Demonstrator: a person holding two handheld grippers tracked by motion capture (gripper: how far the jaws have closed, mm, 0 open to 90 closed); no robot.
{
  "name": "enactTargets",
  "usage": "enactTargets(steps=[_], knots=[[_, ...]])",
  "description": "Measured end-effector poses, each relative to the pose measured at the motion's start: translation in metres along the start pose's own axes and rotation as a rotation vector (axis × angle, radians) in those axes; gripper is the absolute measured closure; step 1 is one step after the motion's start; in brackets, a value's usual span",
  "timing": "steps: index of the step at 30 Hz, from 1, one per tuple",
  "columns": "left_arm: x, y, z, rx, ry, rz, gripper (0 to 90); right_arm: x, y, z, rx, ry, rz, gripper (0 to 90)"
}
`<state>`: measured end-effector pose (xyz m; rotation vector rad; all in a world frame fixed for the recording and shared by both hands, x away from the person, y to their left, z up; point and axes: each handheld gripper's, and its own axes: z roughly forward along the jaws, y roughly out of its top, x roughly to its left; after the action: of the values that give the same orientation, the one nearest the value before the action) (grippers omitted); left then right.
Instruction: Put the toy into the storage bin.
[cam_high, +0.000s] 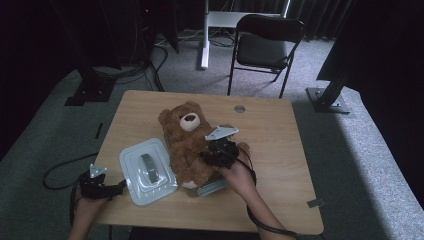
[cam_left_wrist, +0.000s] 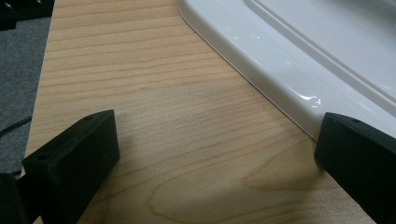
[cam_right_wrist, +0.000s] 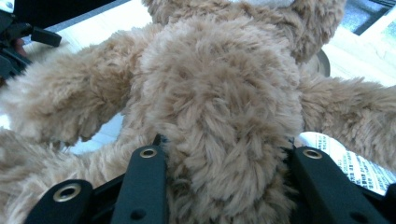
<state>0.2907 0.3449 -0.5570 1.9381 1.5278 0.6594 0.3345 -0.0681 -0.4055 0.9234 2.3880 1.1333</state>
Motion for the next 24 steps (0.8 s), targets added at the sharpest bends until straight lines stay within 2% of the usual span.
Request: enactTargets(steps=[9, 20, 24], knots=[[0.000, 0.000, 0.000, -0.002, -0.001, 0.000, 0.5, -0.007, -0.014, -0.007, 0.019, -0.009, -0.003, 61.7], [0.000, 0.000, 0.000, -0.003, 0.001, -0.002, 0.5, -0.022, -0.033, -0.016, 0.037, -0.038, 0.020, 61.5], [0.000, 0.000, 0.000, -0.002, 0.000, -0.001, 0.5, -0.025, -0.036, -0.020, 0.038, -0.035, 0.038, 57.8]])
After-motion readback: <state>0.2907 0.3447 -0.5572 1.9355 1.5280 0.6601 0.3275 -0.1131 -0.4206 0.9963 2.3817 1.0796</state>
